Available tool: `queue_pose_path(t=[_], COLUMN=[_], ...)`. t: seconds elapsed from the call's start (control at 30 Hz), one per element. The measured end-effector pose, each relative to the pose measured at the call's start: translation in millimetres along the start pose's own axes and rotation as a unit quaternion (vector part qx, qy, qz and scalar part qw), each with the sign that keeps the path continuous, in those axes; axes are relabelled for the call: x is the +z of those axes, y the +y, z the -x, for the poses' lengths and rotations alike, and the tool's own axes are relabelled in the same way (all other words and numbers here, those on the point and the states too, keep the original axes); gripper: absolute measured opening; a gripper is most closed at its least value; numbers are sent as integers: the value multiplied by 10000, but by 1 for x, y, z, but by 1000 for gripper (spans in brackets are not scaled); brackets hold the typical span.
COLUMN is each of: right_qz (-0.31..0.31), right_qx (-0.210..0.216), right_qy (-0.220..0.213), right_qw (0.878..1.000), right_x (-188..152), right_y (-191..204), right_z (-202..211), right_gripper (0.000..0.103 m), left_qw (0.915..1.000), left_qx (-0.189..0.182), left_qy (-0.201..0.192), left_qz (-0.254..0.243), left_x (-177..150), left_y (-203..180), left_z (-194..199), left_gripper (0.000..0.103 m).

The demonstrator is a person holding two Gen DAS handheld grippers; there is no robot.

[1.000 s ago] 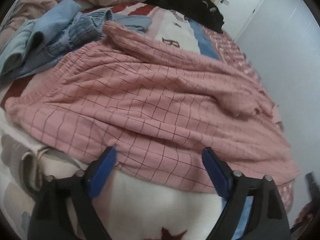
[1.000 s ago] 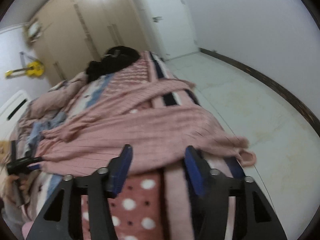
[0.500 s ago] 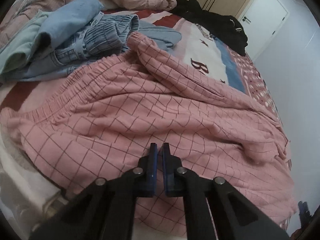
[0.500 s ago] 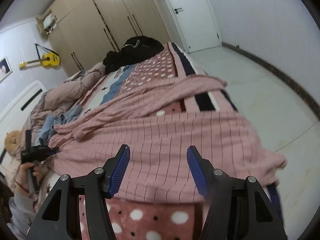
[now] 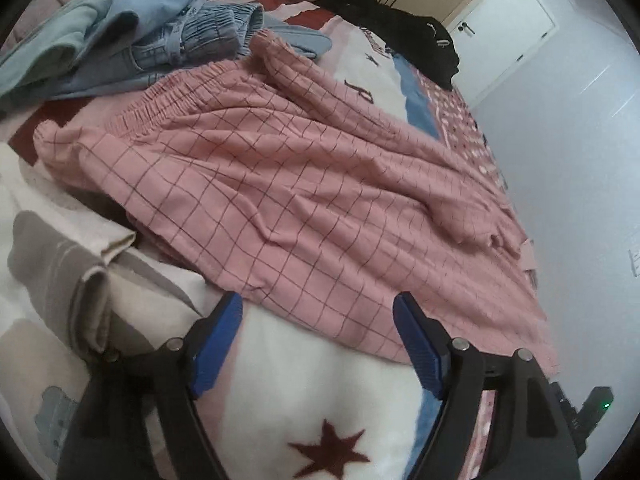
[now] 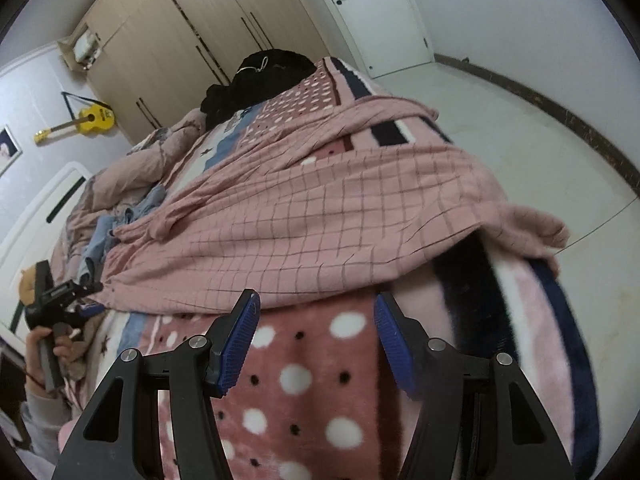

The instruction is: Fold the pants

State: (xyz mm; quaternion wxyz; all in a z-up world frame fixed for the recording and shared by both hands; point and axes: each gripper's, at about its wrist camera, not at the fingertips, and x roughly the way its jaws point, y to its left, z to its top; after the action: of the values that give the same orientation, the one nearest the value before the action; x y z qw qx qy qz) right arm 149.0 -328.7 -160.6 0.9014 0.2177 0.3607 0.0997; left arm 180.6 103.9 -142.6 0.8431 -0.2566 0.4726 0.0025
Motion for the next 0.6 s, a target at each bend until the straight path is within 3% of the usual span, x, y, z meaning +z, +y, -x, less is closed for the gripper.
queue_pose_path(t=[0.2, 0.3, 0.33, 0.37, 0.4, 0.53, 0.6], right_qz=[-152, -231, -243, -273, -300, -376, -419], right_qx=[59, 116, 115, 109, 108, 91, 125], right_qy=[16, -20, -43, -62, -84, -81, -62], right_qw=[9999, 9997, 9996, 9995, 9995, 9992, 9990], right_x=[5, 10, 11, 12, 13, 15, 14], right_y=[-4, -6, -6, -7, -7, -8, -10], right_z=[-11, -17, -18, -20, -21, -22, -21], right_gripper=[59, 61, 62, 62, 62, 61, 61], left_qw=[9994, 9989, 9987, 9982, 9979, 9980, 9981], left_qx=[122, 218, 255, 305, 291, 130, -29], left_qy=[125, -17, -60, -103, -100, 76, 127], left_qz=[303, 418, 440, 498, 577, 620, 604], left_x=[21, 30, 31, 34, 35, 24, 10], left_y=[-5, -10, -11, -11, -10, -9, -9], left_z=[-31, -38, -39, -41, -42, -39, -32], left_gripper=[91, 88, 83, 70, 67, 69, 80])
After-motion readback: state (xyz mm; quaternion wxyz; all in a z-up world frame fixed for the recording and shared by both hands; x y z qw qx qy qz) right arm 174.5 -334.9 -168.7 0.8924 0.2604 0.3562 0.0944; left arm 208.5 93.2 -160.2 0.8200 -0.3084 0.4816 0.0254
